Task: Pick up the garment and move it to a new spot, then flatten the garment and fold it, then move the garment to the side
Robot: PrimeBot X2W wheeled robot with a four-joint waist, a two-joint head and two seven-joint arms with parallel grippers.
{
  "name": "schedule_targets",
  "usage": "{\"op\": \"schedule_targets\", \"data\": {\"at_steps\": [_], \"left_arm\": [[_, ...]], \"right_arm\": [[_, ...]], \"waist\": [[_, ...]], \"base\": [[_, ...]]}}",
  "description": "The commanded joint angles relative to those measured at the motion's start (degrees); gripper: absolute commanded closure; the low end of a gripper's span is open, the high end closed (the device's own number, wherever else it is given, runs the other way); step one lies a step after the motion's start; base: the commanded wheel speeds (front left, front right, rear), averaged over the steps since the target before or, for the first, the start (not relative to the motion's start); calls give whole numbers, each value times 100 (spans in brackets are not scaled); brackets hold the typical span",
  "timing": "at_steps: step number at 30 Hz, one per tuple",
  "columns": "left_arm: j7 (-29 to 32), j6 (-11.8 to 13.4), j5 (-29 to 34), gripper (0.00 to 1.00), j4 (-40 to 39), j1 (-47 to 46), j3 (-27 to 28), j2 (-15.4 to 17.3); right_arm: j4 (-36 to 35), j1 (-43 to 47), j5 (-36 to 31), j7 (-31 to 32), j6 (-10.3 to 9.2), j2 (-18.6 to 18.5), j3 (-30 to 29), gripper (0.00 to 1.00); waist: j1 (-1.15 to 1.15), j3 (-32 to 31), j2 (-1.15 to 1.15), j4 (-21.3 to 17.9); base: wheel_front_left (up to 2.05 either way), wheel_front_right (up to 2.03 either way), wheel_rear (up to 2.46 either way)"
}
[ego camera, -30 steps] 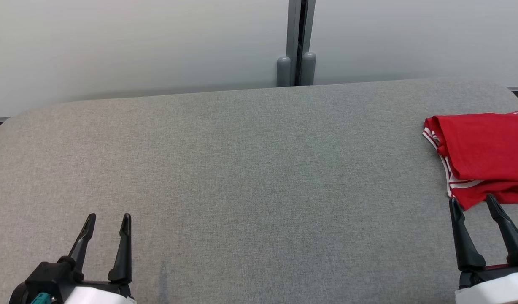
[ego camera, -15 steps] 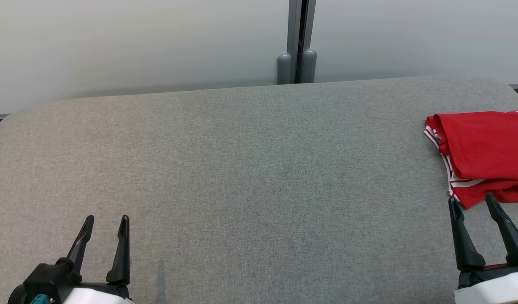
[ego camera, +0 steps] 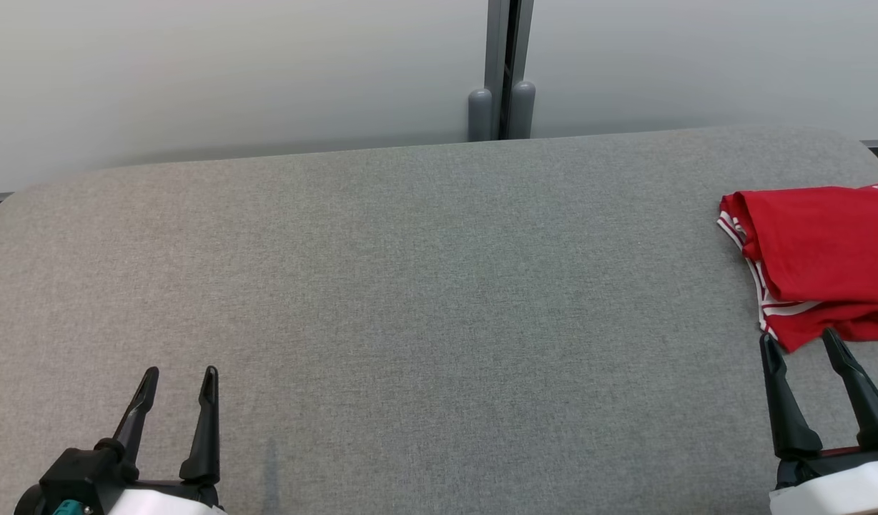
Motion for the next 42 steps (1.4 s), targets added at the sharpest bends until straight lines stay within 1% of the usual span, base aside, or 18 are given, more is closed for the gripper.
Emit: {"op": "schedule_targets", "data": {"at_steps": [1, 12, 13, 16, 32, 42], "left_arm": [[-33, 18, -19, 0, 7, -47, 6, 28], [-82, 35, -65, 0, 15, -61, -31, 62], [-52, 6, -35, 100, 16, 0, -33, 22], [-21, 3, -42, 100, 155, 42, -55, -53], [425, -117, -1668, 100, 103, 18, 271, -180], [638, -174, -2455, 100, 74, 7, 428, -241]], "right_arm": [[-20, 1, 7, -23, 0, 0, -17, 0], [-5, -5, 30, -35, 0, -28, 12, 0], [20, -1, 9, -9, 0, -3, 32, 100], [159, 22, 19, 5, 0, 52, 80, 100], [508, -213, 1751, 113, 0, 82, 256, 100], [684, -329, 2582, 169, 0, 101, 339, 100]], "waist": [[0, 3, 0, -6], [0, 3, 0, -4], [0, 3, 0, -4], [0, 1, 0, -2], [0, -49, 0, 26], [0, -78, 0, 41]], "base": [[0, 0, 0], [0, 0, 0], [0, 0, 0], [0, 0, 0], [0, 0, 0], [0, 0, 0]]}}
